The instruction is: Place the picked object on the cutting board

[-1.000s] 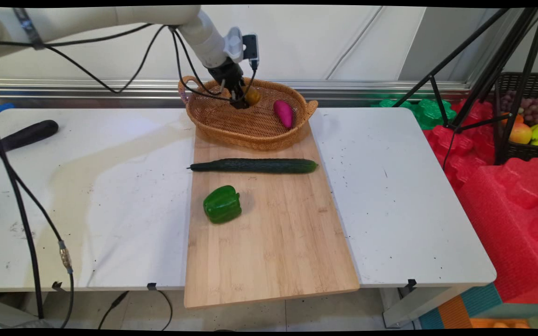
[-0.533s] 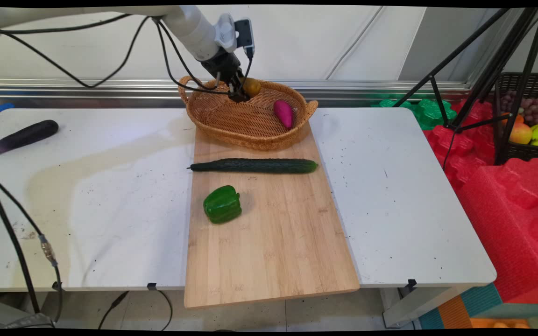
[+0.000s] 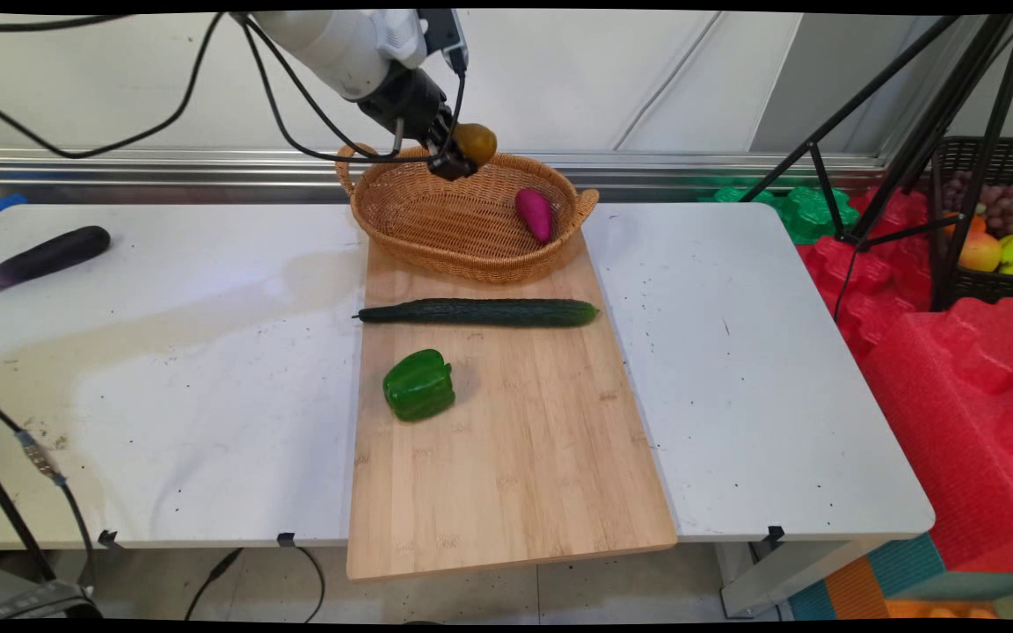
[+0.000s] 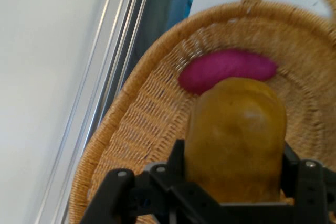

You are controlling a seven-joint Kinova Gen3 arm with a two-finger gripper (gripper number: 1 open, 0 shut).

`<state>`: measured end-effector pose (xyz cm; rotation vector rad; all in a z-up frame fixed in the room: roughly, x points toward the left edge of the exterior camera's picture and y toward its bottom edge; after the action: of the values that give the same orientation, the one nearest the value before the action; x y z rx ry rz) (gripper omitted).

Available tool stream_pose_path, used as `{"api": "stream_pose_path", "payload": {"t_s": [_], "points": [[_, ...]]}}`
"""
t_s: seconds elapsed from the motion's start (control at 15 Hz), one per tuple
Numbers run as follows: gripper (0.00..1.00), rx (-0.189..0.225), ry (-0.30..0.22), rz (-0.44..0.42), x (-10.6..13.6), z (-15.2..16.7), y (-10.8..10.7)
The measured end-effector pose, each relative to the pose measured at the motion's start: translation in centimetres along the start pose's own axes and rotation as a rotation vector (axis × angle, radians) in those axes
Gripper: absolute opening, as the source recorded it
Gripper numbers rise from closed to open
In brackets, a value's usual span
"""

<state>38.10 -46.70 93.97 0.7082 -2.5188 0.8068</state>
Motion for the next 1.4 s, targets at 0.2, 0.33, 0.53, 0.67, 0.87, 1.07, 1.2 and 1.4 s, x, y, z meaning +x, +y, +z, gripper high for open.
{"api": "stream_pose_path", "payload": {"t_s": [0.2,0.33,0.53,0.67,0.87,1.07,1.2,1.4], "points": [[0.0,0.002,0.032,-0.034,0.6,-2.8,2.0],[0.0,-0.006,0.051,-0.056,1.0,-4.8,3.9],[0.0,-0.037,0.068,-0.078,1.5,-6.9,6.8],[0.0,-0.055,0.073,-0.09,1.7,-7.7,8.4],[0.0,-0.097,0.071,-0.137,2.0,-8.8,11.5],[0.0,-0.133,0.056,-0.204,2.0,-9.0,14.4],[0.0,-0.146,0.046,-0.233,2.0,-8.8,15.7],[0.0,-0.16,0.028,-0.272,1.8,-8.1,17.5]]}}
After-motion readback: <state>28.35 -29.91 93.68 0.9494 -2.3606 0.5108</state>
